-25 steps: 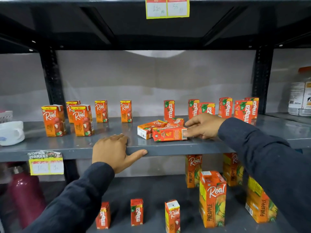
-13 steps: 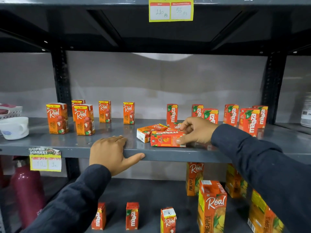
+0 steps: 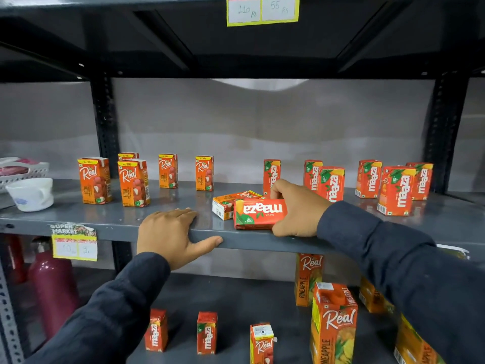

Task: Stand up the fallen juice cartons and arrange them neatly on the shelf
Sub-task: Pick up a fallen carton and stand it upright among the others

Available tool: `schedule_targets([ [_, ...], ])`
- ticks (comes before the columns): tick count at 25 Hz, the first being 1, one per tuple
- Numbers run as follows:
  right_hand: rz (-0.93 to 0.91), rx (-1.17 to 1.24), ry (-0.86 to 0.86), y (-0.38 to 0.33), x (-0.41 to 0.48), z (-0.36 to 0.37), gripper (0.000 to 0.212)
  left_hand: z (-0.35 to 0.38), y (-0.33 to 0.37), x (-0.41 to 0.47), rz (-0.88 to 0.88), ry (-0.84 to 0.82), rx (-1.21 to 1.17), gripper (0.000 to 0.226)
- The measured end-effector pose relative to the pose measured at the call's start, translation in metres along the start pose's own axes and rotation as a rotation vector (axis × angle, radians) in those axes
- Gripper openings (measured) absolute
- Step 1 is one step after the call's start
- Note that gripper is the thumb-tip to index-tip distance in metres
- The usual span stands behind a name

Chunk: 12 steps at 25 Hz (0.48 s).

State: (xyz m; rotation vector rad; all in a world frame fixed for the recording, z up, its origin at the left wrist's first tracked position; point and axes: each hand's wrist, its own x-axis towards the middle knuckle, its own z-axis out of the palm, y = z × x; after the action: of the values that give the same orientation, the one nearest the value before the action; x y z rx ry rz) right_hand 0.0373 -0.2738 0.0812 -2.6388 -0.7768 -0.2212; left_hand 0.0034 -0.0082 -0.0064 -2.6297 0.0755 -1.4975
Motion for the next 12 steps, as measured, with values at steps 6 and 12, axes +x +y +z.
schedule_targets([
  [6,0.027,0.062,-0.073,-0.003,-0.001,0.002,0.058,-0.001,0.0,0.0,0.0,0.001,-0.003,0.086],
  [12,0.002,0.198,-0.168,-0.006,-0.006,-0.017,0.038,0.0,0.0,0.0,0.007,0.008,-0.005,0.087],
])
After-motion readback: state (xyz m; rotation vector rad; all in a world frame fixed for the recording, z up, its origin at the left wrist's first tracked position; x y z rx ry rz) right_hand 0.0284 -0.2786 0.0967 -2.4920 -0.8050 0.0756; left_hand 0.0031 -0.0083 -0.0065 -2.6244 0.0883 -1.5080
